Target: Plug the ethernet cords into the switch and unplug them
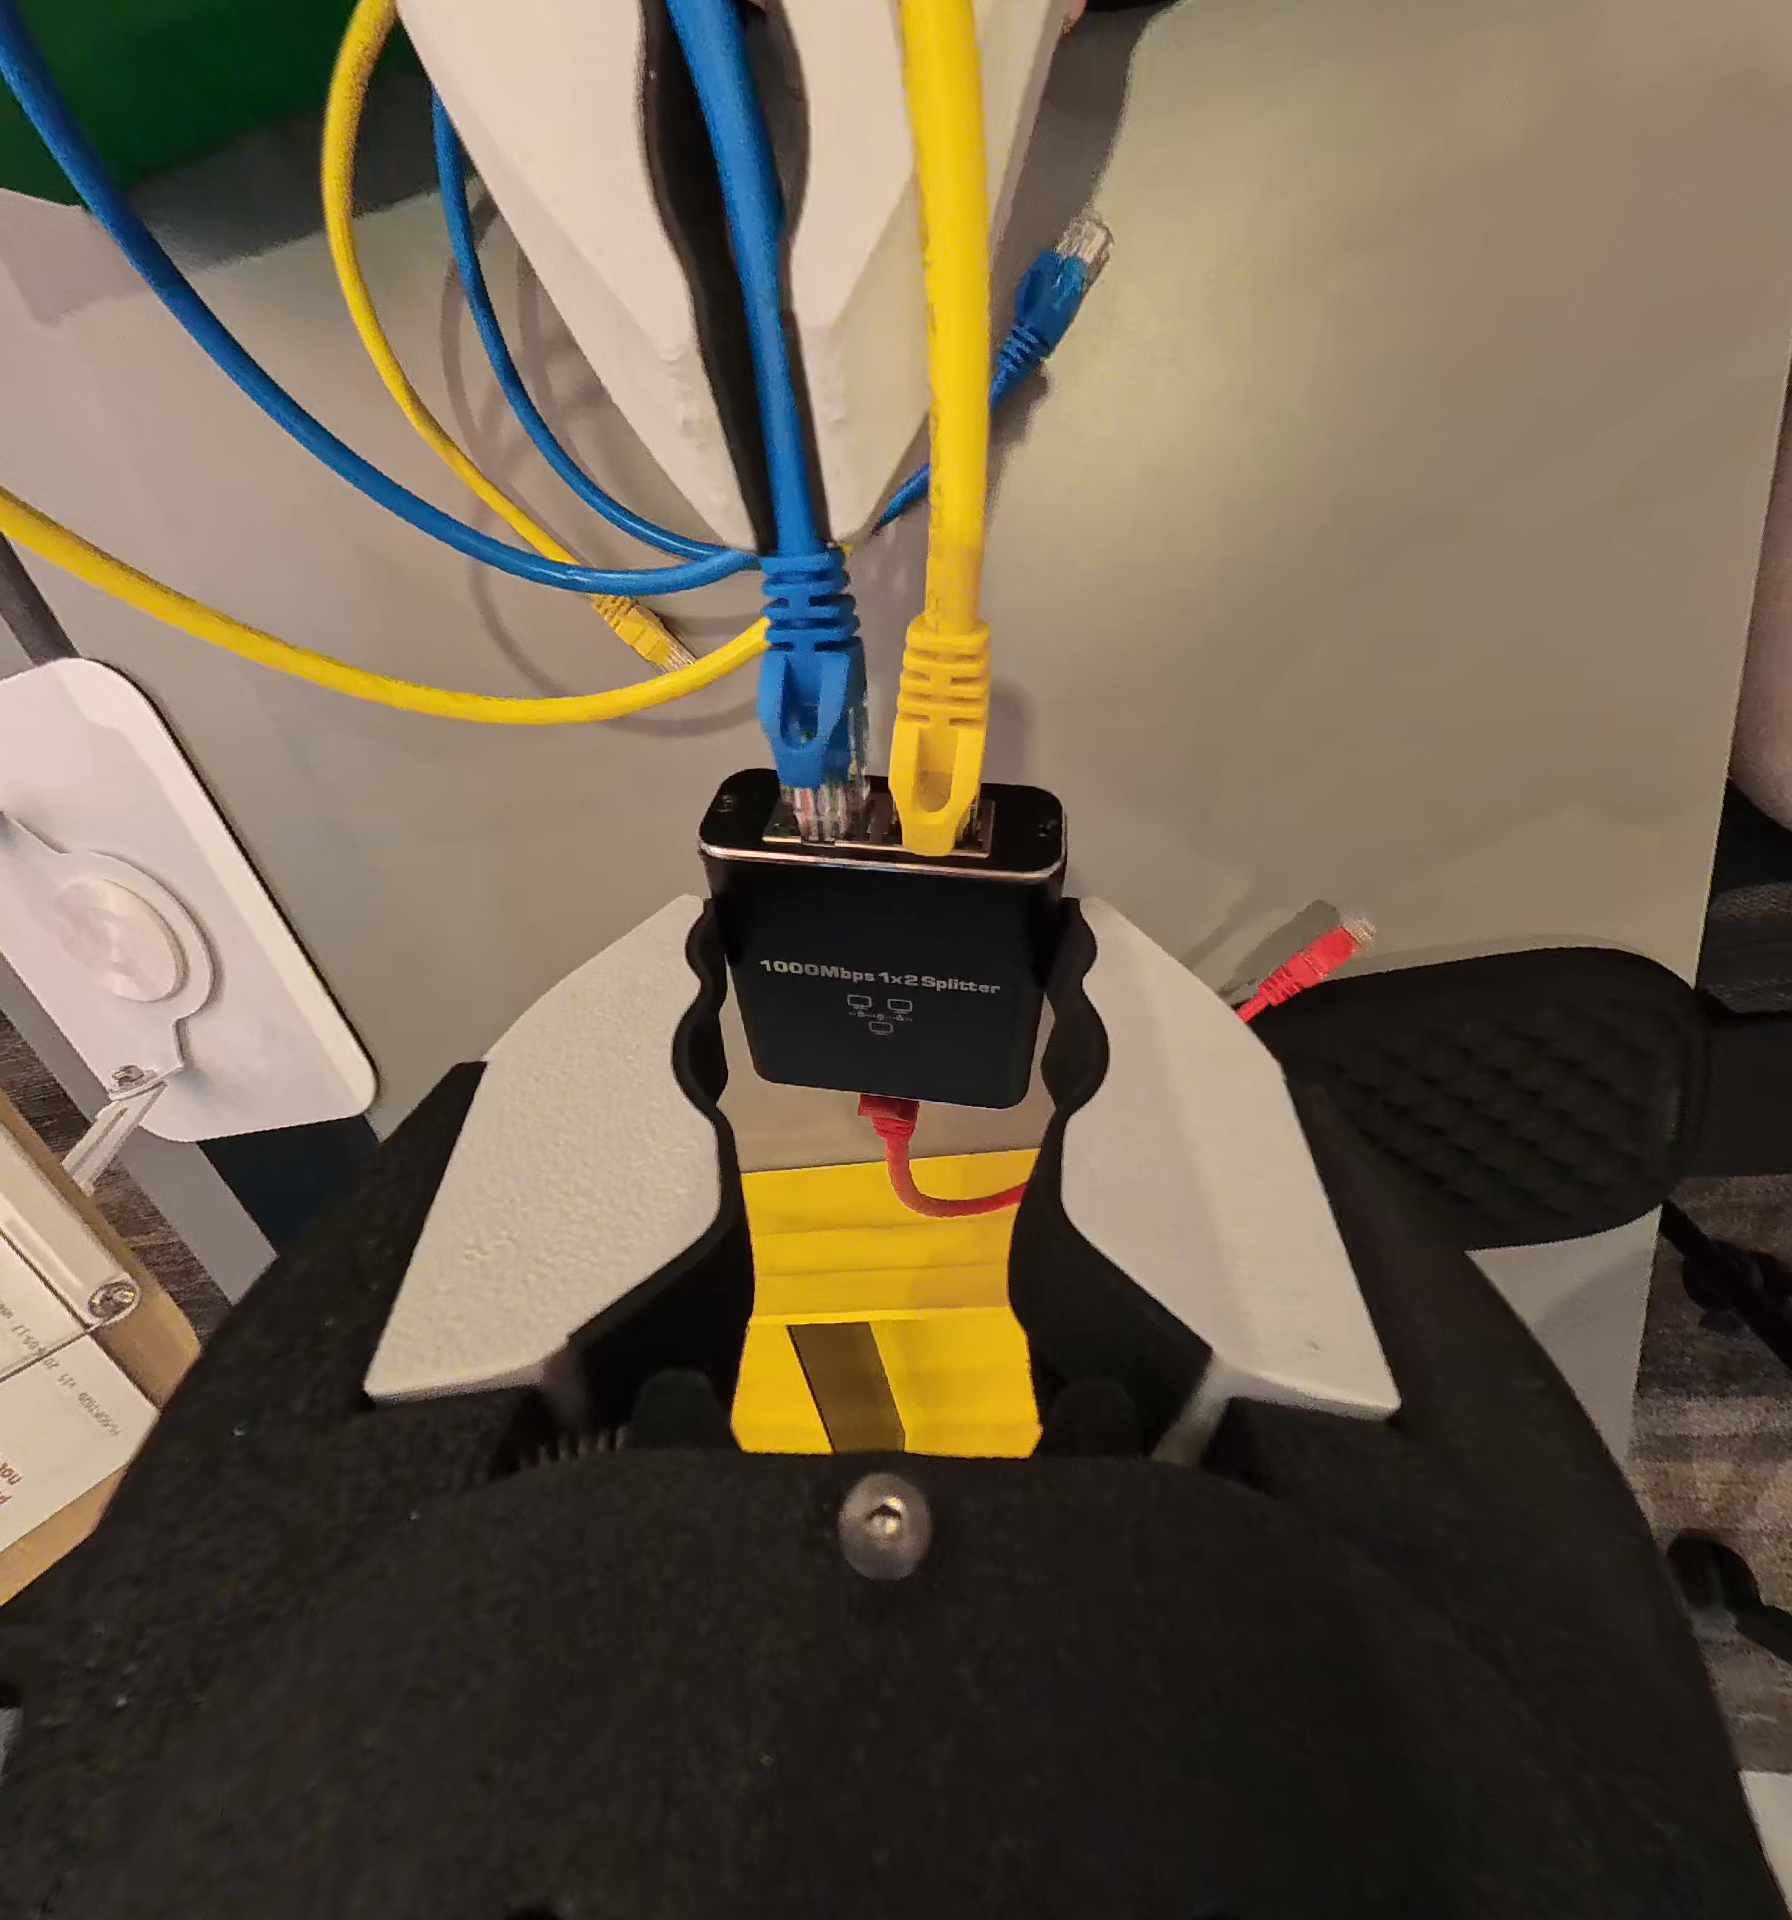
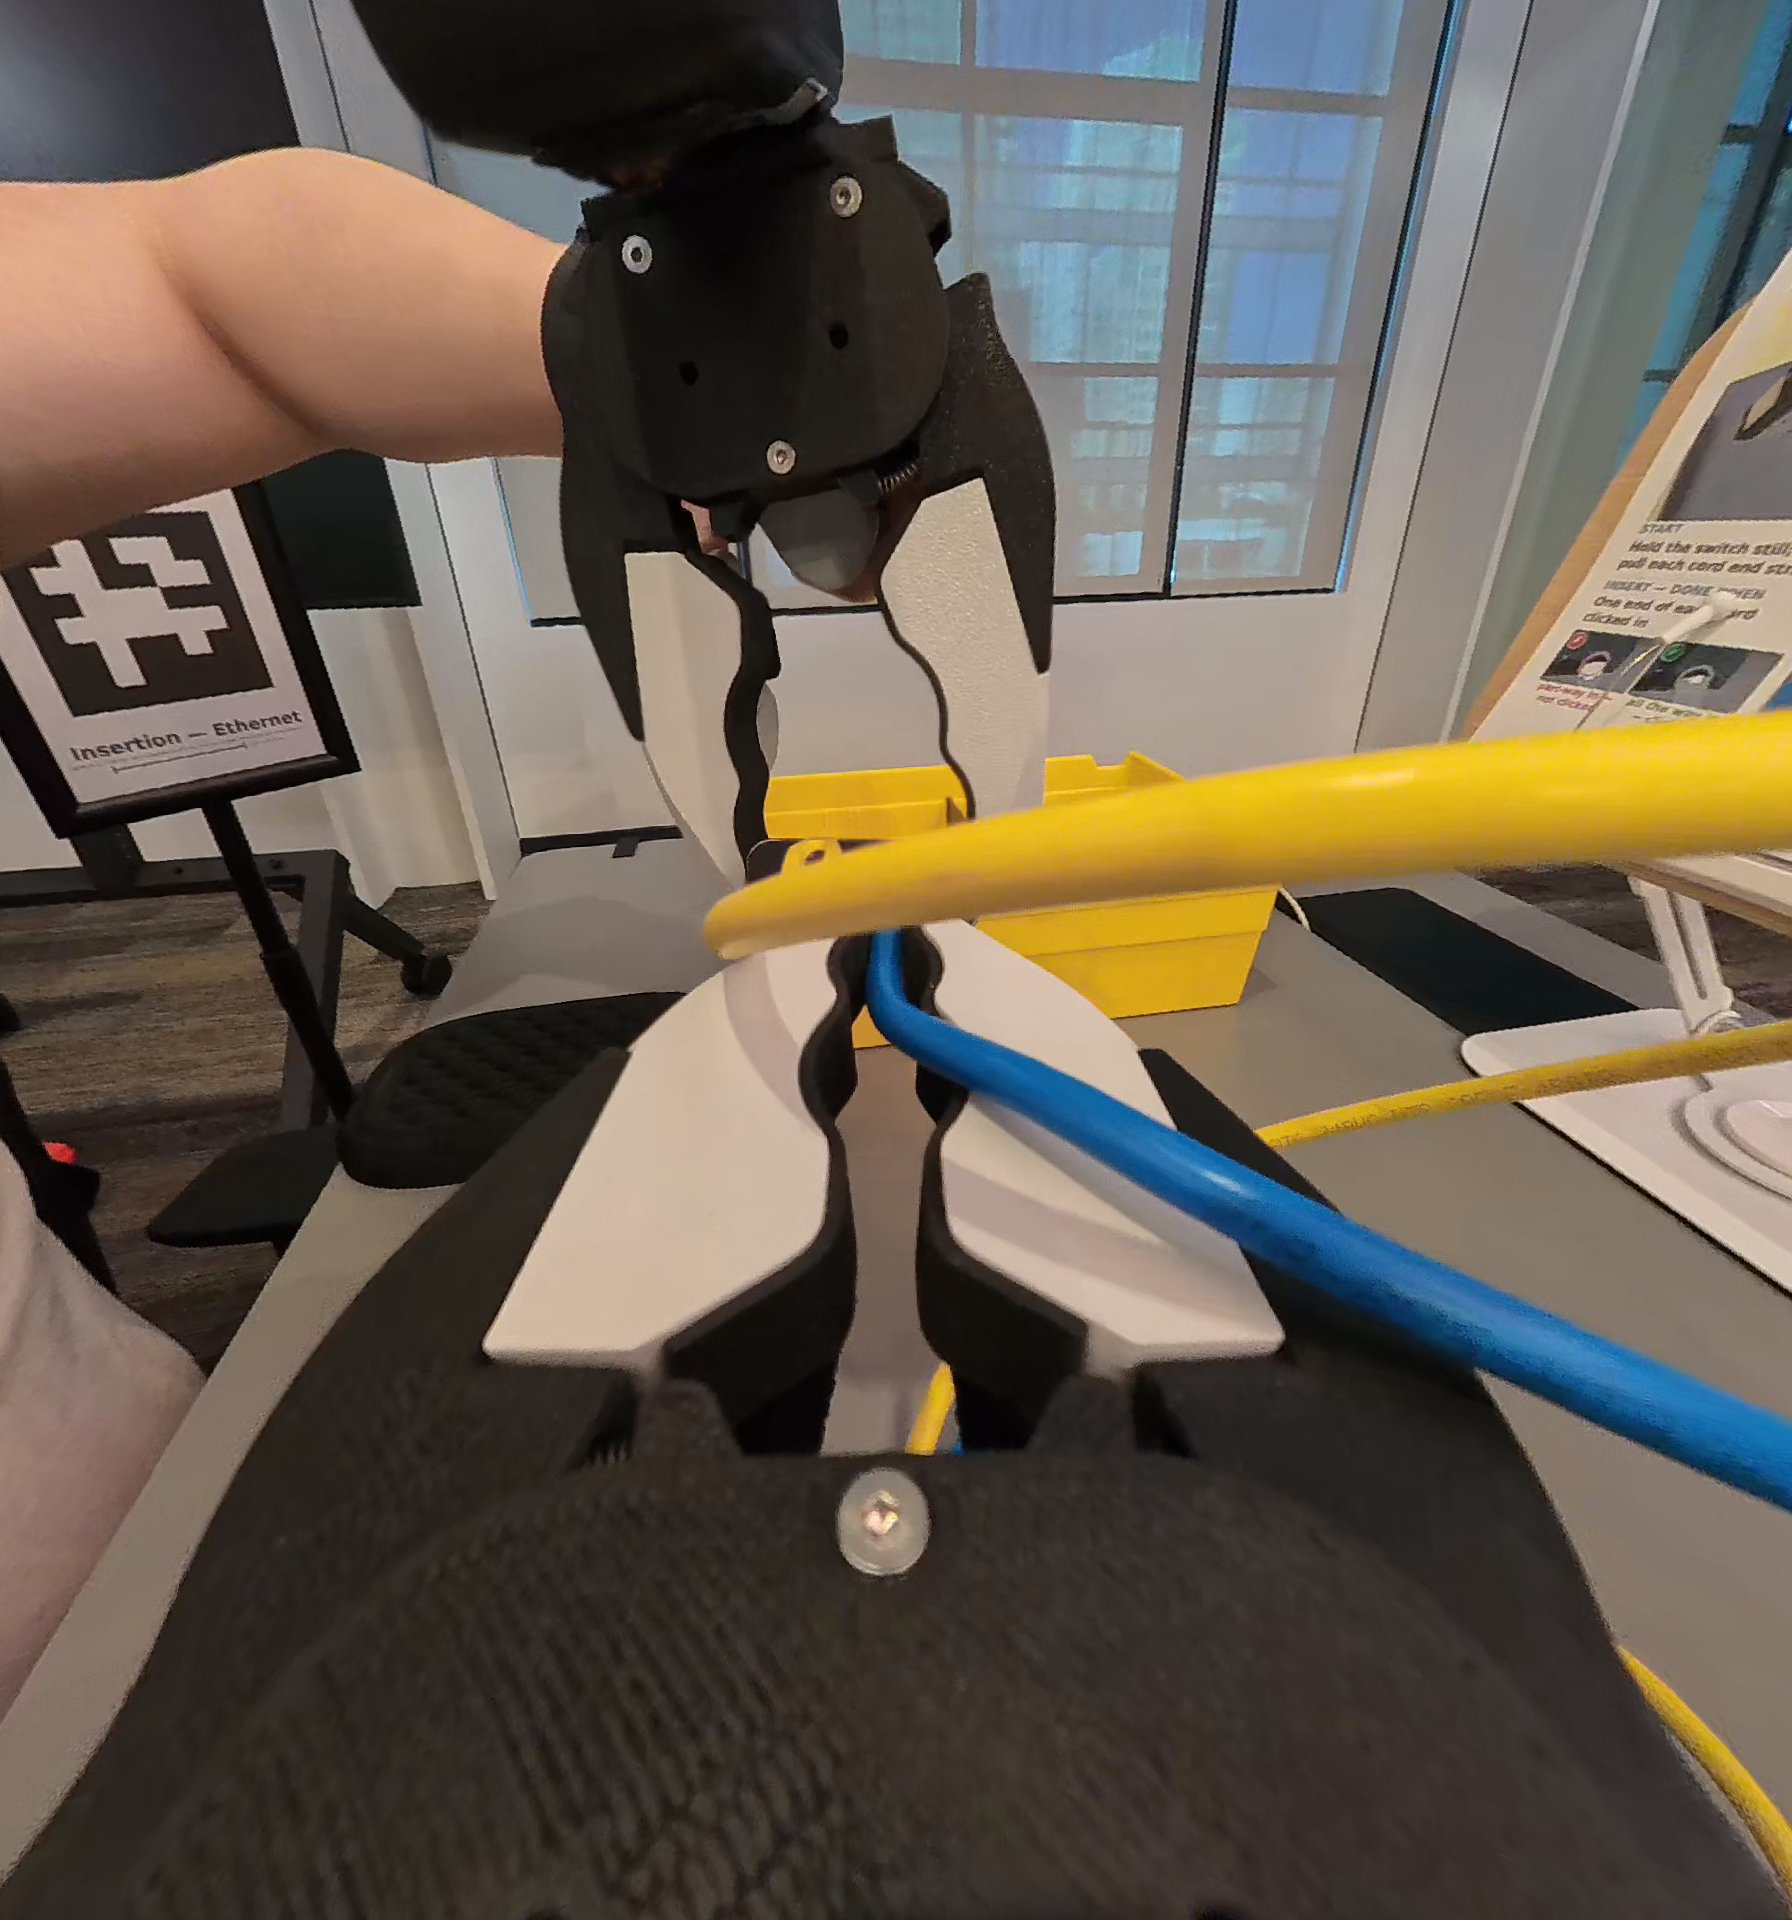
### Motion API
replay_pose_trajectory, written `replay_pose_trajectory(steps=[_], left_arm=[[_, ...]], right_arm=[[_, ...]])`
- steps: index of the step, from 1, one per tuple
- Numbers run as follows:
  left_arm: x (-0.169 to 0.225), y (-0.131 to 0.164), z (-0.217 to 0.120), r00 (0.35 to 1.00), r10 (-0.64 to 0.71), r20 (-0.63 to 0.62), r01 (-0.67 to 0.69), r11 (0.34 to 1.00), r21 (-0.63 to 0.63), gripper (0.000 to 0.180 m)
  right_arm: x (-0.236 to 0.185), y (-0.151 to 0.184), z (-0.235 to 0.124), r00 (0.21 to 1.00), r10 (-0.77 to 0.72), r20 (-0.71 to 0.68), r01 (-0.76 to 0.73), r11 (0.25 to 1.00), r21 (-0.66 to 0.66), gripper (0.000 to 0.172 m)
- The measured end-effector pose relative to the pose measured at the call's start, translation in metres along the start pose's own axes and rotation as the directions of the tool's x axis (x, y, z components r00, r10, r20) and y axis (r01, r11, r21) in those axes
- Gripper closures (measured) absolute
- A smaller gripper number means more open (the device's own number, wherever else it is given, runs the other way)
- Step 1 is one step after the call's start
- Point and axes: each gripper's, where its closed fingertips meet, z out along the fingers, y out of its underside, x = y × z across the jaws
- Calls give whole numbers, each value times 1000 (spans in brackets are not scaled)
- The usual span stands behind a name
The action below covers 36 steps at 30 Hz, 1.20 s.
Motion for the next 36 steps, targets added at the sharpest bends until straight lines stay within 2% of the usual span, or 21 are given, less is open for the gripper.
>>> replay_pose_trajectory(steps=[9,36], left_arm=[[-4,0,-2,1000,0,16,1,999,-54,121],[0,5,1,1000,17,-19,-20,985,-170,121]], right_arm=[[0,-1,1,996,-76,-48,76,997,-17,165],[-5,3,5,992,-117,-42,115,992,-43,165]])
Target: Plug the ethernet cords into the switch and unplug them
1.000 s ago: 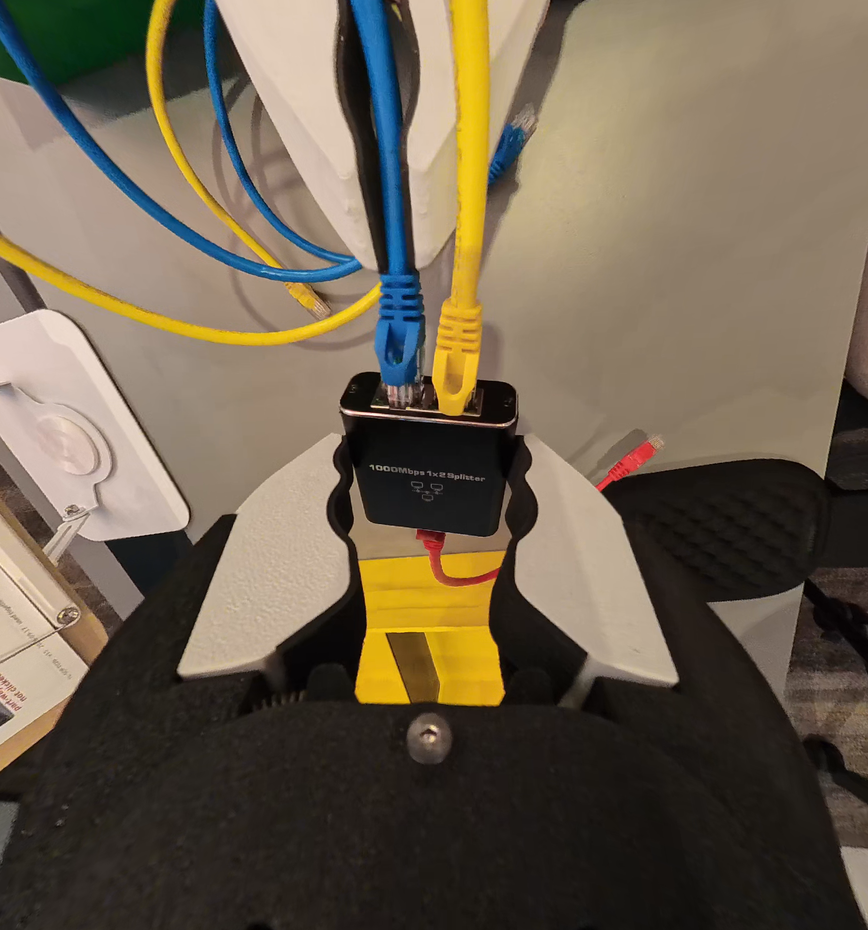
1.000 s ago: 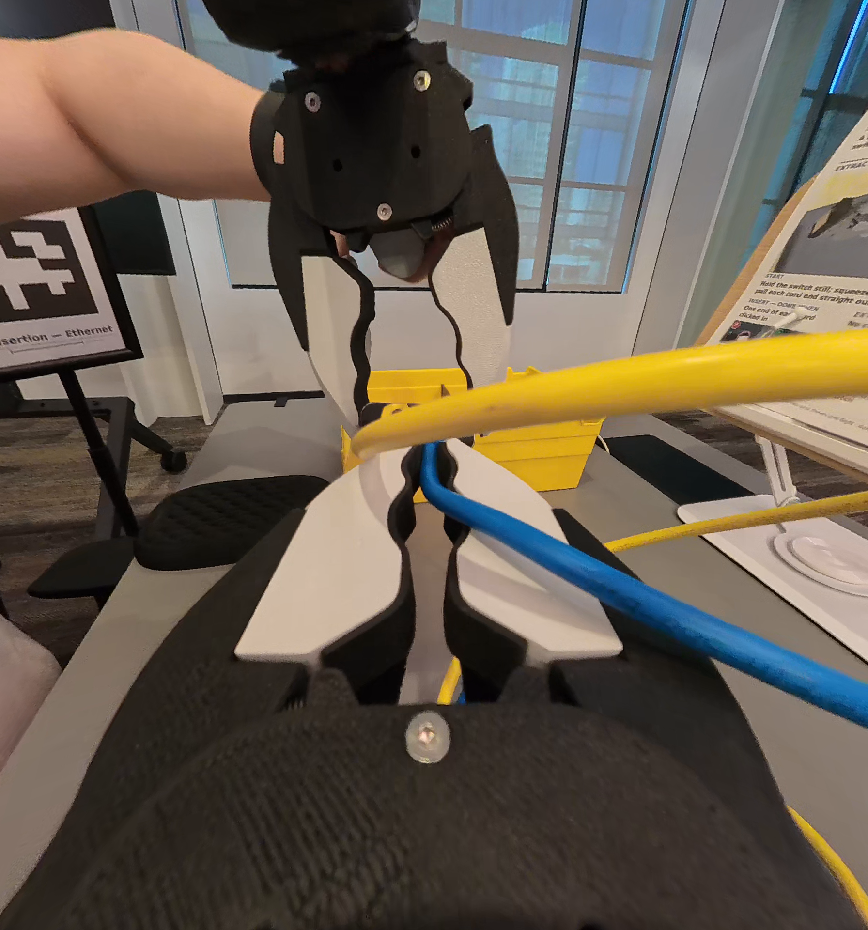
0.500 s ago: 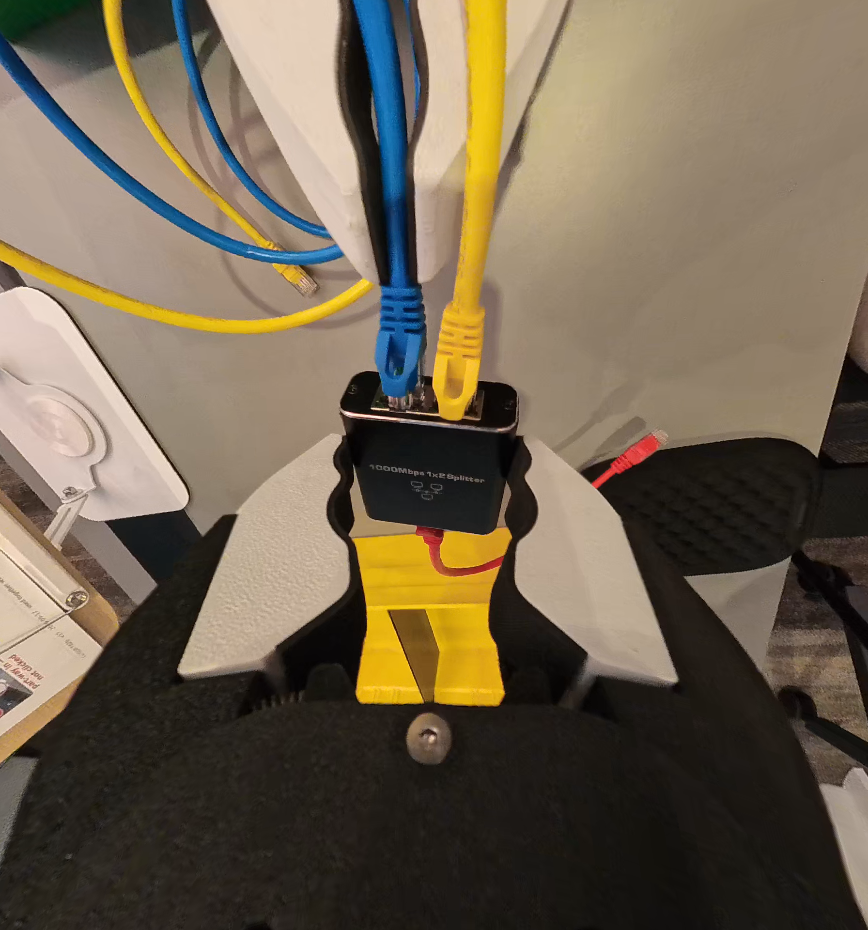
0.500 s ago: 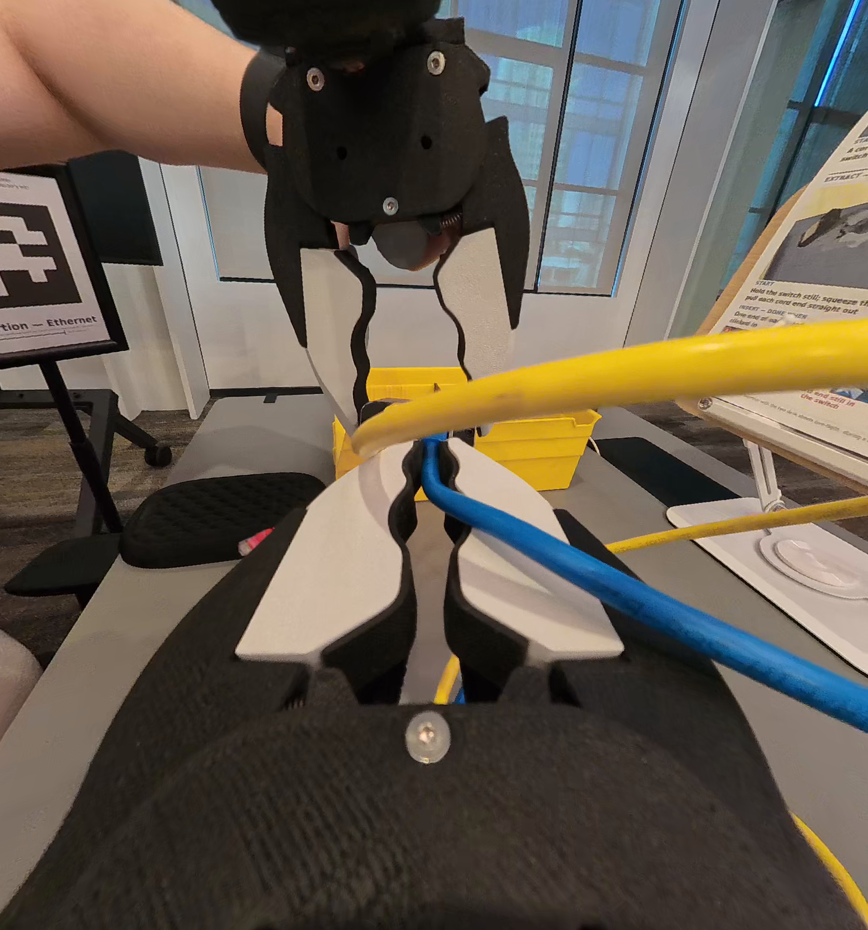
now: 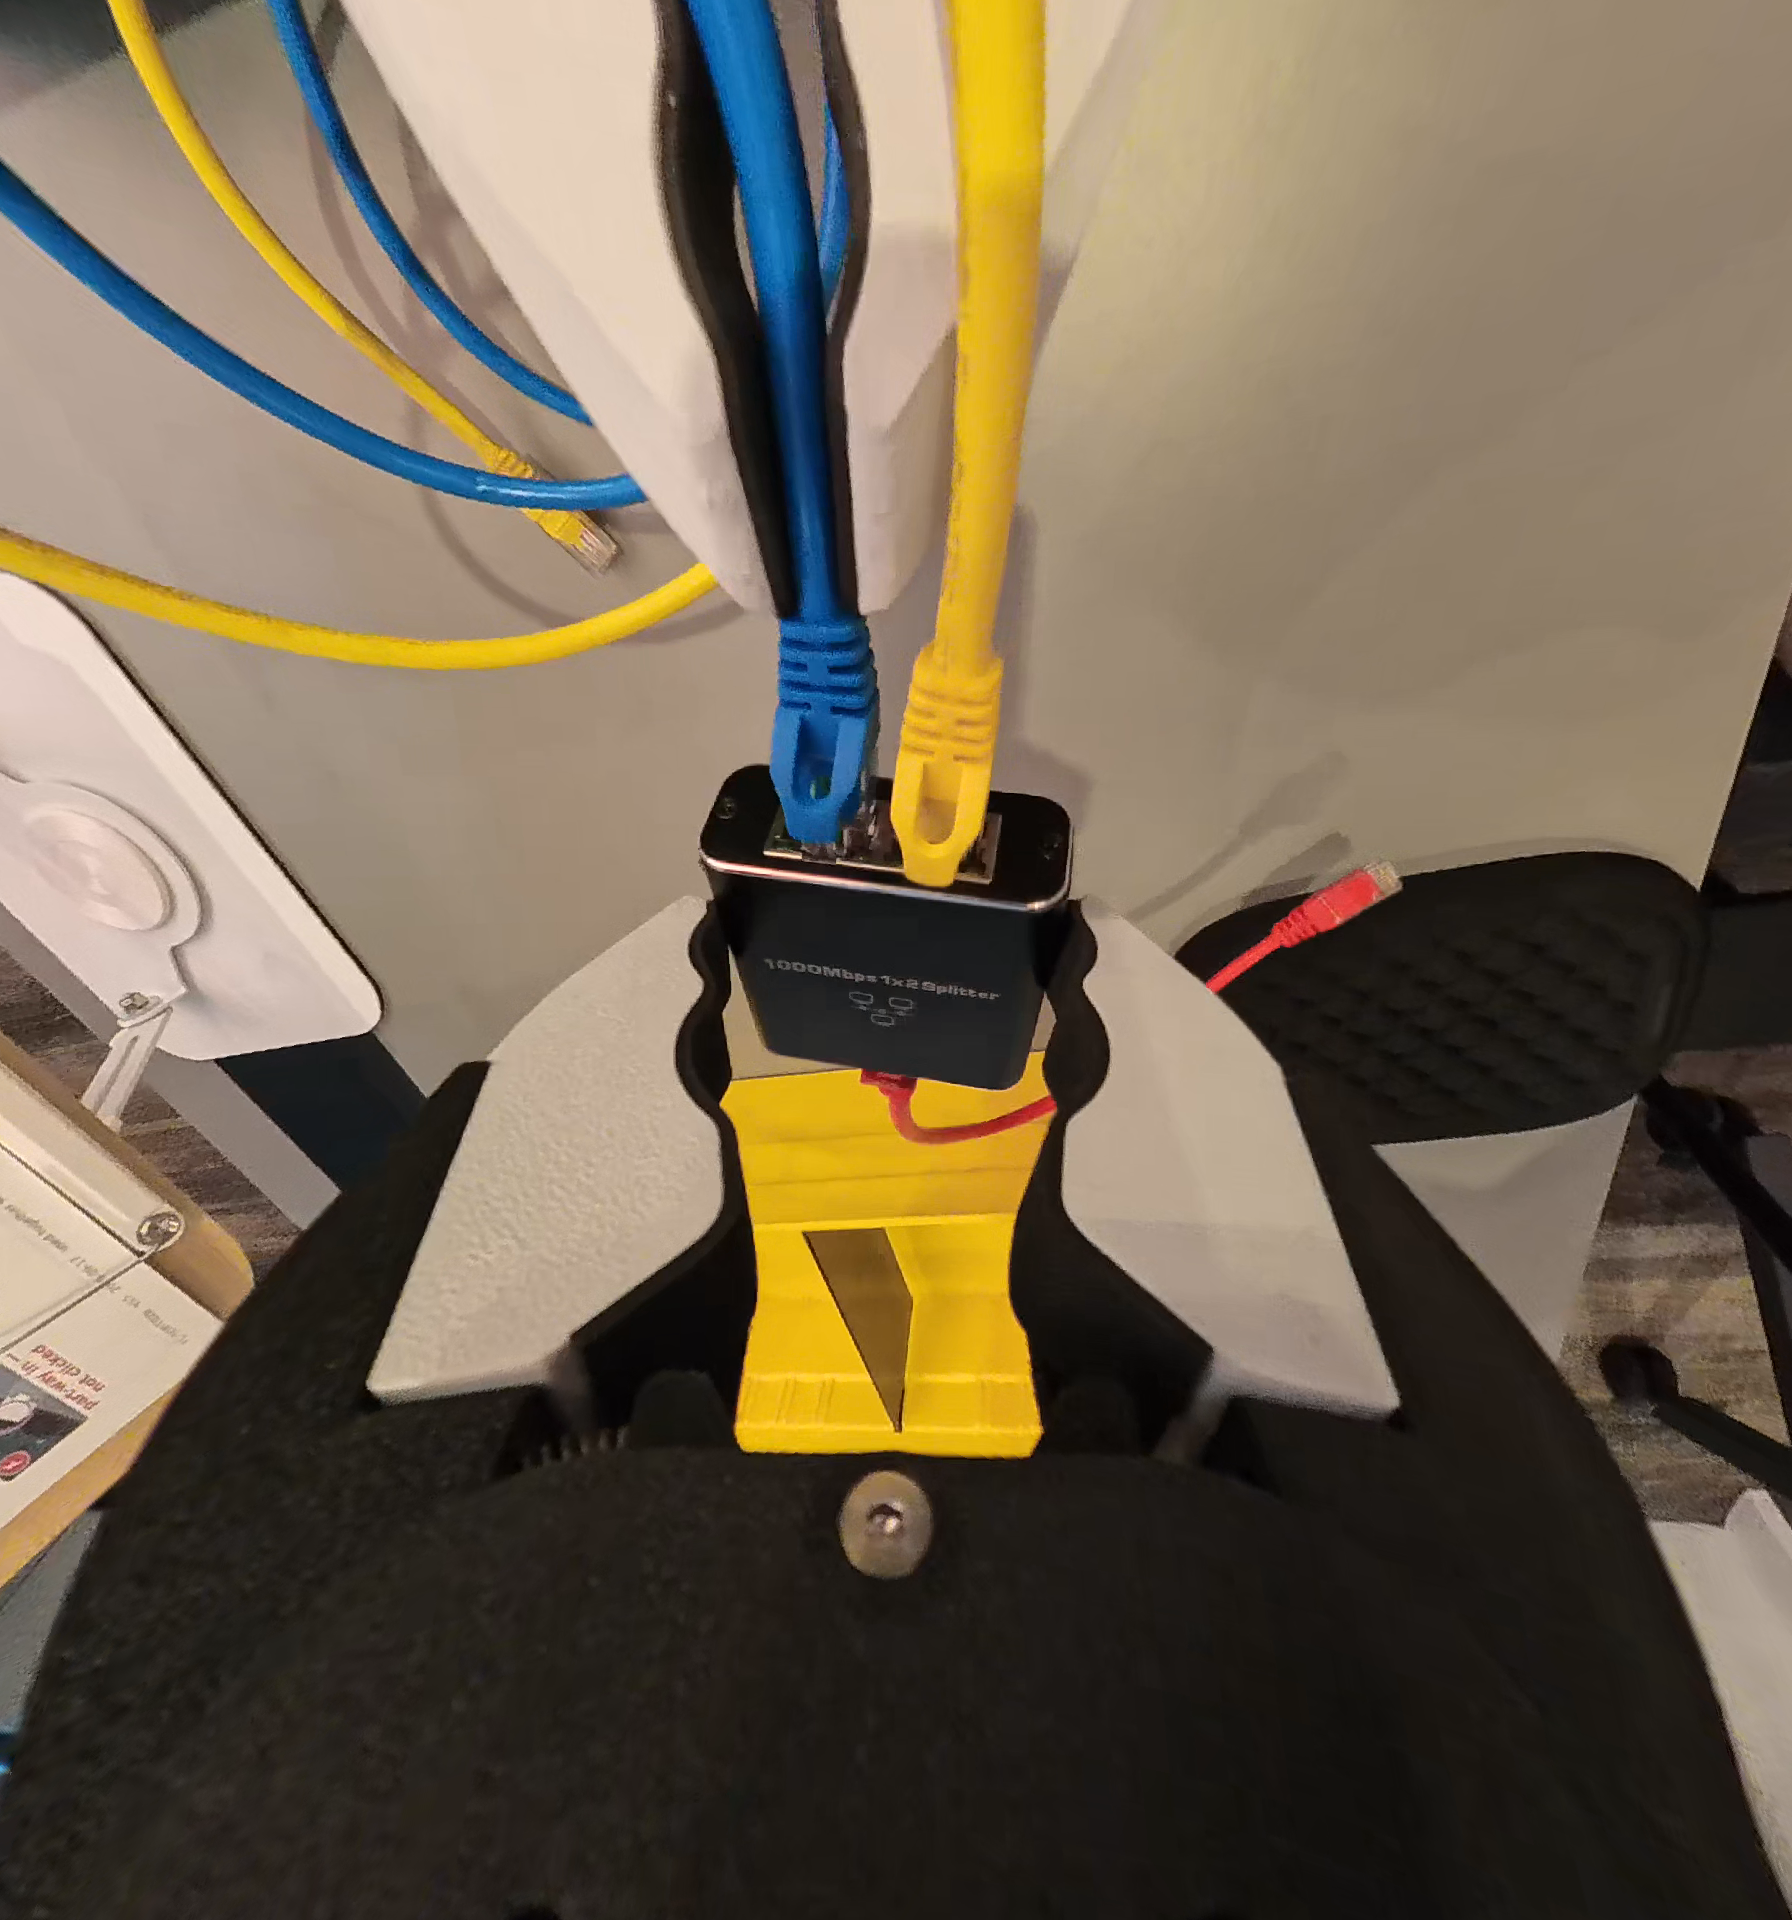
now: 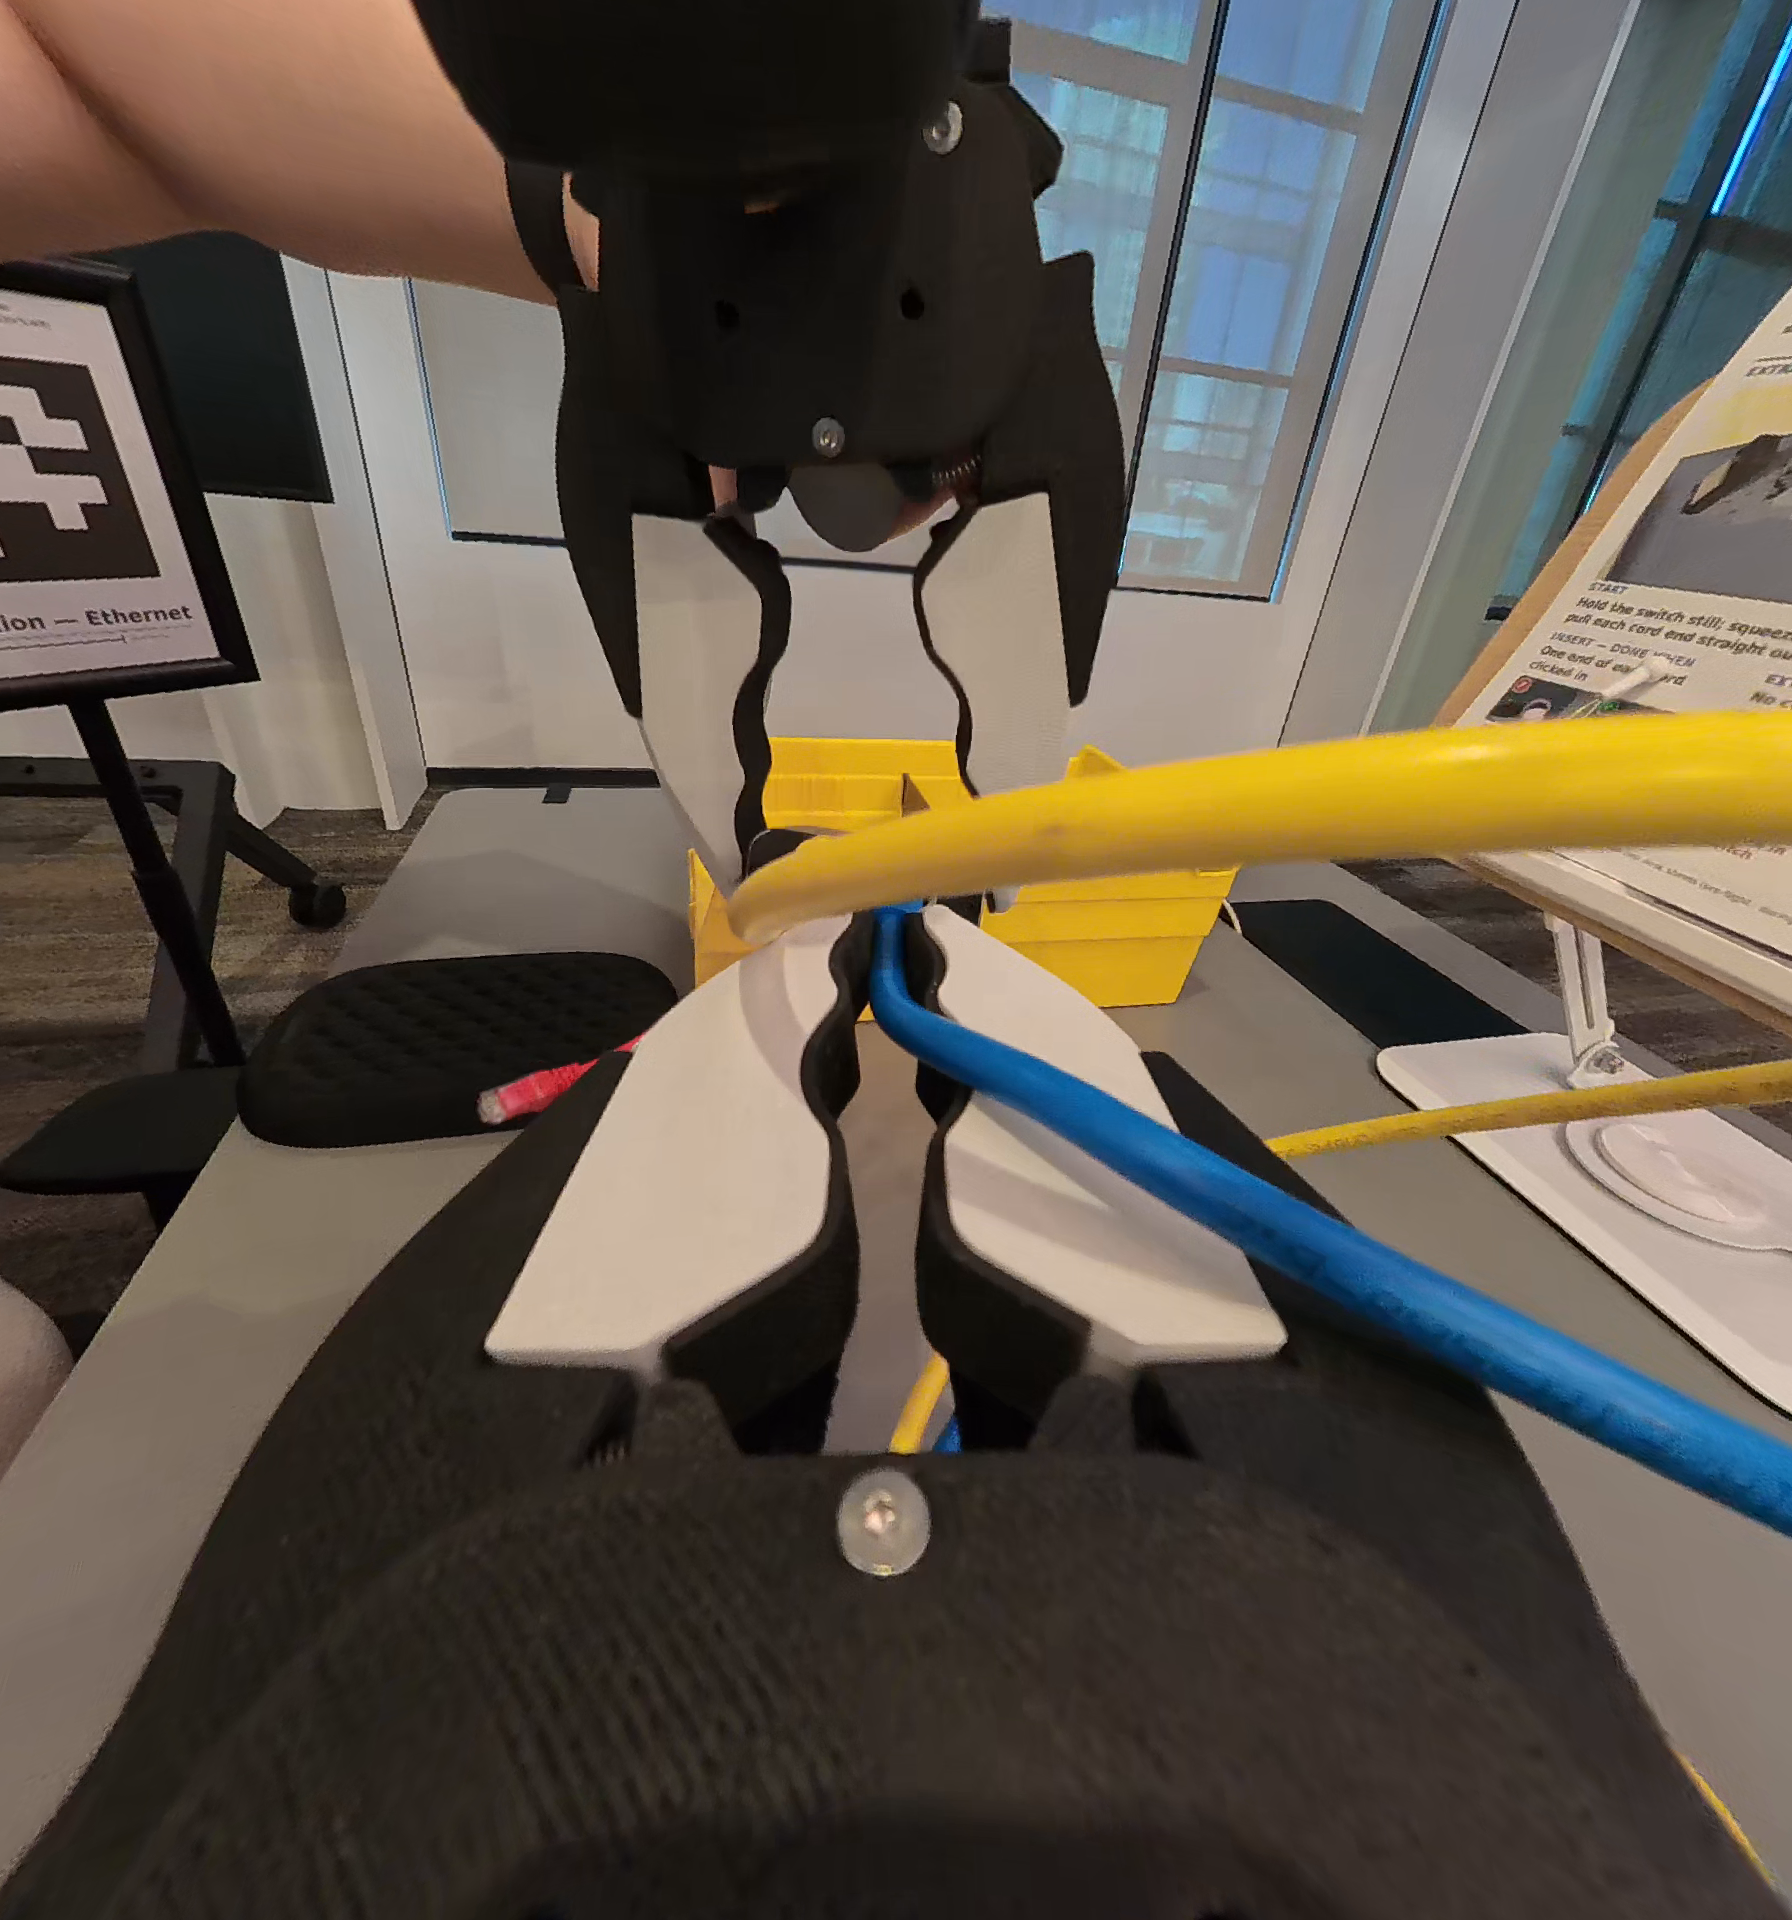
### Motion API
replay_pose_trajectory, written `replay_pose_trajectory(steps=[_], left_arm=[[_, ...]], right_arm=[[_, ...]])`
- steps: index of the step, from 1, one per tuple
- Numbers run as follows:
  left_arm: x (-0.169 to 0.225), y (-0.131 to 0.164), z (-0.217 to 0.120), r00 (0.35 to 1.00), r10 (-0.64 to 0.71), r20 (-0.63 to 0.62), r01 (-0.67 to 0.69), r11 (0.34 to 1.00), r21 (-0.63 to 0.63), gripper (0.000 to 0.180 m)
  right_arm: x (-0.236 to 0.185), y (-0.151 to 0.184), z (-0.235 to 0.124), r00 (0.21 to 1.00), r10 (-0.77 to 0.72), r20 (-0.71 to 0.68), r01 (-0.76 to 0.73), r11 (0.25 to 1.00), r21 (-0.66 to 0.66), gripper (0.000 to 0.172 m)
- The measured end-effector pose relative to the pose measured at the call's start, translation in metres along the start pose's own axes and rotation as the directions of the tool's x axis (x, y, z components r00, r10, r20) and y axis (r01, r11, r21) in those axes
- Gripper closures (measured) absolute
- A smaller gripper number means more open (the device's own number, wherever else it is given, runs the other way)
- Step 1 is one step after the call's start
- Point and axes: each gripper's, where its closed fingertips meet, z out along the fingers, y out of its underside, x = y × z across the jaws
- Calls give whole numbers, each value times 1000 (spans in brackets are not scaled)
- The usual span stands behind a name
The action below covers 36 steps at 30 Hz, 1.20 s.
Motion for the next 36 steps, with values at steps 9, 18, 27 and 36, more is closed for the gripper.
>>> replay_pose_trajectory(steps=[9,18,27,36], left_arm=[[-9,-9,-15,997,43,69,-45,998,33,121],[-6,-13,-22,989,114,97,-115,993,10,121],[-2,-14,-33,986,130,106,-130,992,-4,121],[-3,-15,-36,984,128,121,-127,992,-14,121]], right_arm=[[4,-16,-10,999,-33,-31,36,996,85,165],[-6,-22,-15,988,-151,-21,152,984,98,162],[-11,-26,-16,976,-213,-34,215,972,94,155],[-7,-28,-10,992,-123,-29,126,984,128,157]])
